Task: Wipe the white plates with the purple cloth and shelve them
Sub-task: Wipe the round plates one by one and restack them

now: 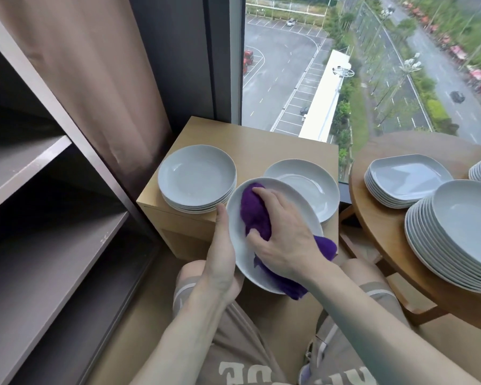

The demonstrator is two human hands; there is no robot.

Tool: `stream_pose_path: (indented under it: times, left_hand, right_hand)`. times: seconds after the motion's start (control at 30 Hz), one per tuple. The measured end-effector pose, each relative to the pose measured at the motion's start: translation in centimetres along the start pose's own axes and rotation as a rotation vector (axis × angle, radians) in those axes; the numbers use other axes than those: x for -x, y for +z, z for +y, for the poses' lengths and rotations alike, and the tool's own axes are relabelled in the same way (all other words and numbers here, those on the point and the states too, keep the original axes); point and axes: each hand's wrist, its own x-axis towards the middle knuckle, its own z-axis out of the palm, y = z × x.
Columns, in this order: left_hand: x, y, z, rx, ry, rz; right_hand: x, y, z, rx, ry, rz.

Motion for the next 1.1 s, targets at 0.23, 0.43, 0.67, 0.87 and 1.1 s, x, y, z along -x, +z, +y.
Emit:
stream_pose_path:
  times: [0.23, 0.43, 0.67, 0.87, 1.1]
  left_hand:
    - [0.7, -1.5, 0.7, 0.234, -0.036, 0.121]
    - [0.5, -1.8, 1.9, 0.21, 0.02, 0.086]
    - [0.6, -1.5, 2.7, 0.035, 0.201, 0.029]
    - [0.5, -1.3, 2.0, 0.005, 0.187, -0.007]
    - [0.6, -0.4, 0.7, 0.003, 0.097, 0.015]
  right_hand:
    - [1.5, -0.4, -3.2, 0.072, -0.191, -0.285]
    - [3.5, -1.9, -3.0, 0.224, -0.177, -0.372]
    - [2.8, -3.3, -0.1, 0.317, 0.038, -0.329]
    - [-0.2, -3.7, 1.0, 0.38, 0.112, -0.133]
    - [-2.4, -0.9, -1.0, 0.33, -0.035, 0.012]
